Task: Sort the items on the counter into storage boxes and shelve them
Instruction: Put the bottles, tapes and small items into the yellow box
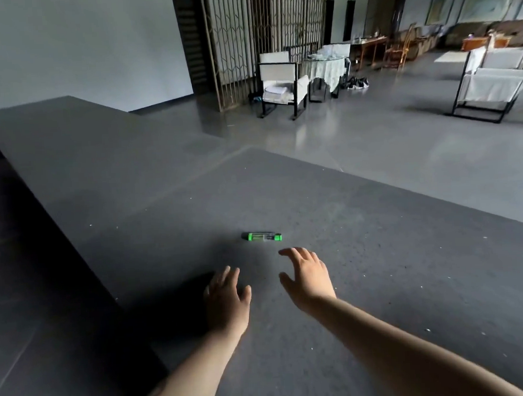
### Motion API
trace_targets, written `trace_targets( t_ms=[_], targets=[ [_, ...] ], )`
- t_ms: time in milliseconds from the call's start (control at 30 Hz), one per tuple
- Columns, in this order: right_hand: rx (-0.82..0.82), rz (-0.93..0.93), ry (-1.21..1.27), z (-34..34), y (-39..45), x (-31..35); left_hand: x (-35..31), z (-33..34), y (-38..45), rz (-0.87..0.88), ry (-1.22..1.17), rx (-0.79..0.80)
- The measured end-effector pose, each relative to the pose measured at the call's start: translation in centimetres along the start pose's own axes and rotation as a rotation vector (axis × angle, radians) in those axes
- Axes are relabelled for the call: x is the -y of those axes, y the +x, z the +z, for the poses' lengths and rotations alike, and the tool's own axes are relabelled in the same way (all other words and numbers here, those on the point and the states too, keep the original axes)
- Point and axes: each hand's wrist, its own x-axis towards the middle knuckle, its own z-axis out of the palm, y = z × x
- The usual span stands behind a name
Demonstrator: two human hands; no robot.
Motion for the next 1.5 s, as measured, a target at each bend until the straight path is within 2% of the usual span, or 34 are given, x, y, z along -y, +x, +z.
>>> trace_targets(
  t_ms=[100, 233, 367, 667, 733, 833, 933, 967, 1067, 1267, 1367, 1500],
  targets=[
    [0.035, -0.005, -0.048, 1.8, 4.9, 1.0, 0.2, 1.1, 1.4, -0.02, 0.07, 0.026],
    [0.075, 0.004, -0.093, 4.3, 9.6, 1.7, 0.2, 2.1, 1.2, -0.023, 0.152, -0.016],
    [0.098, 0.115, -0.13, 6.2, 11.9, 1.0, 0.0, 2.4, 1.0, -0.026, 0.169, -0.041],
    [-0.159, 0.169, 0.072, 5.5, 6.1, -0.9, -0.2, 1.4, 1.0, -0.003, 0.193, 0.037],
    [-0.201, 0.181, 0.178, 3.5, 4.1, -1.4, -0.2, 0.9, 0.8, 0.016, 0.123, 0.031],
    [-0.334, 0.159, 0.286, -0.2, 1.0, -2.1, -1.1, 0.2, 0.0, -0.029, -0.136, -0.059],
    [-0.484, 0.121, 0.391, -4.4, -3.4, -3.2, -6.4, -0.3, -2.2, -0.073, -0.384, -0.114],
    [-0.528, 0.117, 0.421, -5.7, -4.9, -3.5, -8.8, -0.6, -3.1, -0.023, -0.456, -0.111],
    [-0.701, 0.152, 0.491, -10.9, -10.9, -5.1, -17.4, -1.5, -6.0, 0.284, -0.606, -0.074],
    [-1.004, 0.186, 0.391, -23.0, -22.5, -7.8, -31.7, -4.5, -15.0, 0.679, -0.825, 0.119],
    [-1.018, 0.263, 0.268, -27.4, -27.7, -10.2, -36.1, -4.5, -21.1, 0.813, -0.856, 0.243],
    [-0.891, 0.468, 0.164, -29.7, -33.6, -15.2, -38.7, -2.4, -27.6, 0.933, -0.785, 0.467]
  ],
)
